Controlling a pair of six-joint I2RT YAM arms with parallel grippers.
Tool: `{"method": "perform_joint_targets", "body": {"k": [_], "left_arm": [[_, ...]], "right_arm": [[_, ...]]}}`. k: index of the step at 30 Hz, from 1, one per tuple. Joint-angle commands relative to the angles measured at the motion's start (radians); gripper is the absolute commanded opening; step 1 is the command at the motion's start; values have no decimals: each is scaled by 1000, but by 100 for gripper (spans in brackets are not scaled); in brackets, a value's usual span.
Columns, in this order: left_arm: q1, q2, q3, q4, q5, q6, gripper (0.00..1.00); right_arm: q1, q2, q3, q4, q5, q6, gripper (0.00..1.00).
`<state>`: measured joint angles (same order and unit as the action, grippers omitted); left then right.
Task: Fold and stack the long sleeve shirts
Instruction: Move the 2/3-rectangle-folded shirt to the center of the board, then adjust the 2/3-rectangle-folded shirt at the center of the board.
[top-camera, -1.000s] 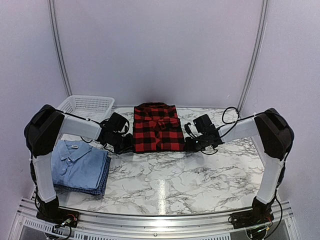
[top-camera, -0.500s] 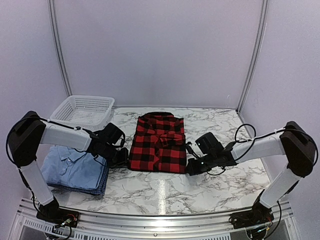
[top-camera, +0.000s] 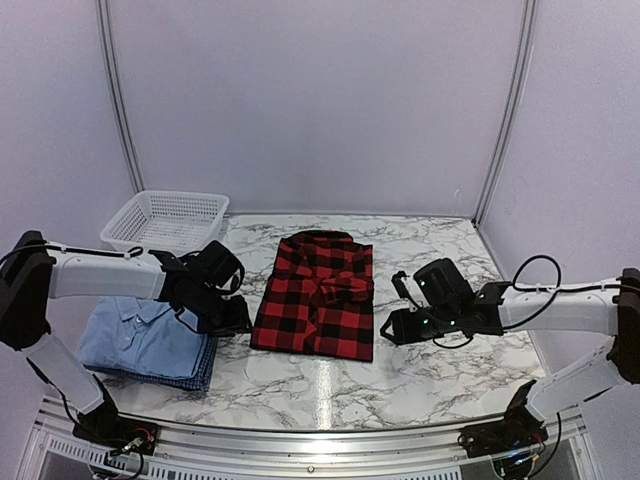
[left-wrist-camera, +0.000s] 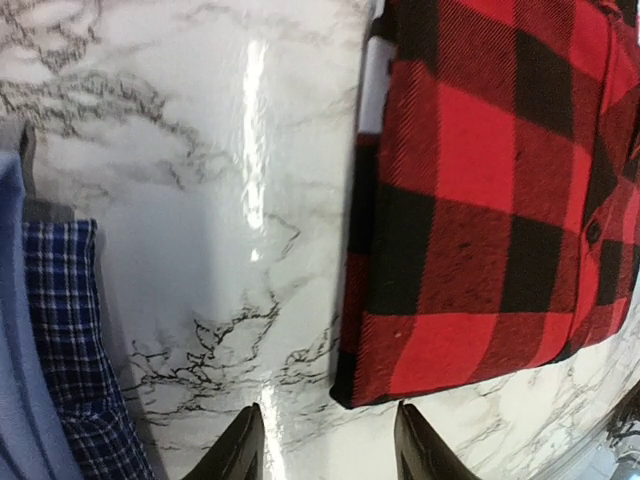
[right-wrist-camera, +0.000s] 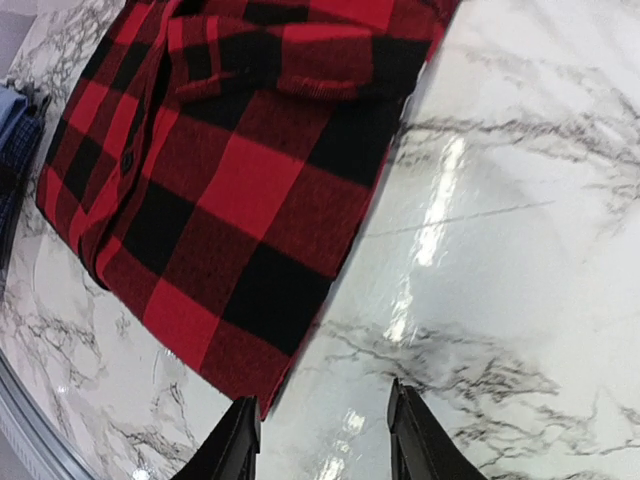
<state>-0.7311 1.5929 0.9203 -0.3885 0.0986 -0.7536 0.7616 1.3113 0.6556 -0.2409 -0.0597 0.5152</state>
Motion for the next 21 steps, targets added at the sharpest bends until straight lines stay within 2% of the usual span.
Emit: {"method": "perform_joint_targets", "body": {"k": [1, 5, 11, 16, 21], "left_arm": [[-29, -40, 124, -120, -125, 57, 47], [-69, -3, 209, -125, -129, 74, 46], [-170, 180, 430, -78, -57, 121, 44], [-232, 350, 611, -31, 5, 133, 42], [-261, 492, 689, 36, 78, 114, 40]], "right_arm": [[-75, 22, 74, 23, 55, -126, 38], [-102, 124, 100, 129, 139, -211, 35], [-90, 283, 172, 269, 154, -292, 34], [-81, 358, 216, 296, 206, -330, 37], [-79, 410, 234, 326, 217, -343, 37]]}}
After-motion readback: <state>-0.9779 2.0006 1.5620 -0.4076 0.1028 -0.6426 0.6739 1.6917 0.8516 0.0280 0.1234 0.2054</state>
